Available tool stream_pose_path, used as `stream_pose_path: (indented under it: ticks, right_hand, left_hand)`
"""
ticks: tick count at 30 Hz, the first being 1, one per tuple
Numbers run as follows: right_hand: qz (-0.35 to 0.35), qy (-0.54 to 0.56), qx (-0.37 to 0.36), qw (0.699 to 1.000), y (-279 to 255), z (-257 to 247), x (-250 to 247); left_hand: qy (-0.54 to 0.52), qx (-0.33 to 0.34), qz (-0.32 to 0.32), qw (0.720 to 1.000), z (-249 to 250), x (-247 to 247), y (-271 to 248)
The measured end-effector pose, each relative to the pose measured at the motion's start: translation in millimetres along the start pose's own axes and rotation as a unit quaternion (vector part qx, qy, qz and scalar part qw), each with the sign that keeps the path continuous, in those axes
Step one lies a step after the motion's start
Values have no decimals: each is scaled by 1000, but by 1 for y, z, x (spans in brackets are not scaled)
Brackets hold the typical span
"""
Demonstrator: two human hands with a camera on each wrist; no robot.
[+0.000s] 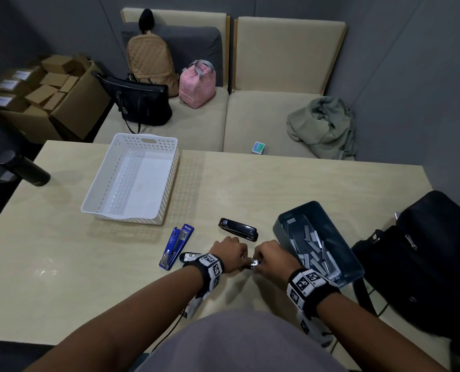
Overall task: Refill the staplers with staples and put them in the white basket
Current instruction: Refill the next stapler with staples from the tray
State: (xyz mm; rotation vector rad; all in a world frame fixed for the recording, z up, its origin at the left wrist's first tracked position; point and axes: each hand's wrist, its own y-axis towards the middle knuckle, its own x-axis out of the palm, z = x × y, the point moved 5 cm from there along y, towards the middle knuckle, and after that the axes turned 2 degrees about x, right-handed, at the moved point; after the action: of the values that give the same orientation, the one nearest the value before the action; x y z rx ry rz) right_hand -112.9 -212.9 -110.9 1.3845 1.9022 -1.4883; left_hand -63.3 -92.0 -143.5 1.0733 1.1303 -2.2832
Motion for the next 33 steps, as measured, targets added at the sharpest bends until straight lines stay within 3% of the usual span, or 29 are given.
stream_pose_path:
  ticks: [13, 20, 26, 30, 33]
  right_hand:
    - [8, -96, -6, 995, -1, -5, 1]
    - [15, -124, -27, 992, 1, -10, 6]
    - [-2, -169, -45, 985, -1, -20, 11]
    - [-5, -116, -47, 992, -5, -13, 6]
    - [50, 47, -65, 995, -13, -9, -24]
  left_hand:
    - [70, -90, -6, 993, 3, -5, -3]
    - [-1, -136, 0, 991, -27, -22, -22]
    - [-145, -174, 14, 974, -40, -14, -28]
    - [-168, -190, 34, 967, -41, -12, -27]
    - [-151, -199, 35, 968, -39, -14, -22]
